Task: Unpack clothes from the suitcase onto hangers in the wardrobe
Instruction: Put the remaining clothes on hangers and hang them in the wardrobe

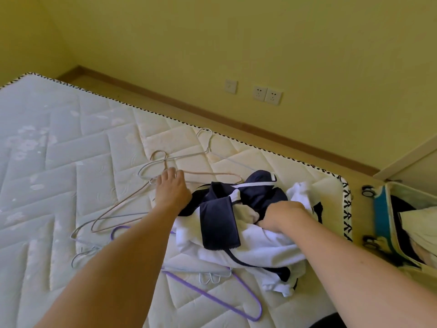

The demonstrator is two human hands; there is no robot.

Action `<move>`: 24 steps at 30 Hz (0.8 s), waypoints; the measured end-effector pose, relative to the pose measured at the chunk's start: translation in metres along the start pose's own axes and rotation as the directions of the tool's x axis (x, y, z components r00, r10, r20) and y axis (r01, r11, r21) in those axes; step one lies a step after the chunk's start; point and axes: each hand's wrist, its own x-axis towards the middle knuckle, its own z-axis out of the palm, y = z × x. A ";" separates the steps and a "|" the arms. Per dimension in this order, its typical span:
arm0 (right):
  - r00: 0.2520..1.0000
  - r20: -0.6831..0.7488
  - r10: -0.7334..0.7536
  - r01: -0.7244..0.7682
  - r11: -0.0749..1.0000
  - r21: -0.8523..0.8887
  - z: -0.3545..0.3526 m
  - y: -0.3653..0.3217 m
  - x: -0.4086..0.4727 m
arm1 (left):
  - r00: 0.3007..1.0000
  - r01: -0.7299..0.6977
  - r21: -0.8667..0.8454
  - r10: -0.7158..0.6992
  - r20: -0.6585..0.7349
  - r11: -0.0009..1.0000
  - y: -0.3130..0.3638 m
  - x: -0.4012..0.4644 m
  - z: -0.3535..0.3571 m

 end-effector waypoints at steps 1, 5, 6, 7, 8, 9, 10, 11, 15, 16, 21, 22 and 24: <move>0.998 0.065 0.012 -0.012 1.000 0.006 0.001 0.005 0.000 | 0.999 -0.041 -0.005 0.041 0.024 0.999 0.007 0.013 -0.004; 0.989 0.150 -0.002 -0.007 0.998 0.056 0.002 0.013 -0.001 | 0.977 -0.031 -0.059 0.043 0.211 0.998 0.046 0.063 -0.008; 0.992 0.125 -0.011 0.003 0.998 0.065 0.002 0.012 0.000 | 0.974 -0.010 -0.072 0.026 0.225 0.997 0.056 0.071 -0.009; 0.996 0.081 -0.024 0.018 0.997 0.071 0.003 0.011 0.000 | 0.973 0.017 -0.084 0.003 0.230 0.996 0.064 0.078 -0.011; 0.999 0.028 -0.038 0.035 0.996 0.085 0.005 0.011 0.002 | 0.973 0.038 -0.091 -0.016 0.231 0.995 0.074 0.084 -0.013; 0.998 -0.028 -0.057 0.059 0.991 0.118 0.006 0.011 0.003 | 0.972 0.052 -0.090 -0.030 0.232 0.995 0.081 0.091 -0.014; 0.993 -0.075 -0.089 0.101 0.980 0.172 0.009 0.012 0.003 | 0.970 0.061 -0.082 -0.040 0.238 0.995 0.087 0.096 -0.015; 0.984 -0.116 -0.136 0.161 0.957 0.243 0.010 0.012 0.002 | 0.966 0.063 -0.070 -0.044 0.256 0.996 0.091 0.101 -0.014; 0.933 -0.207 -0.294 0.356 0.835 0.419 0.027 0.003 -0.009 | 0.930 0.066 -0.032 -0.050 0.363 0.997 0.093 0.114 -0.007; 0.933 -0.206 -0.296 0.358 0.829 0.430 0.031 -0.002 -0.011 | 0.938 0.066 -0.035 -0.049 0.344 0.997 0.090 0.117 -0.007; 0.922 -0.185 -0.339 0.382 0.874 0.301 0.039 -0.008 -0.012 | 0.998 0.005 -0.308 0.014 0.059 0.951 0.095 0.113 -0.023; 0.917 -0.206 -0.342 0.392 0.870 0.298 0.040 -0.010 -0.011 | 0.996 -0.050 -0.312 0.026 -0.081 0.949 0.102 0.107 -0.030; 0.913 -0.227 -0.340 0.406 0.814 0.416 0.039 -0.013 -0.012 | 0.955 -0.096 -0.307 0.000 -0.296 0.947 0.119 0.092 -0.049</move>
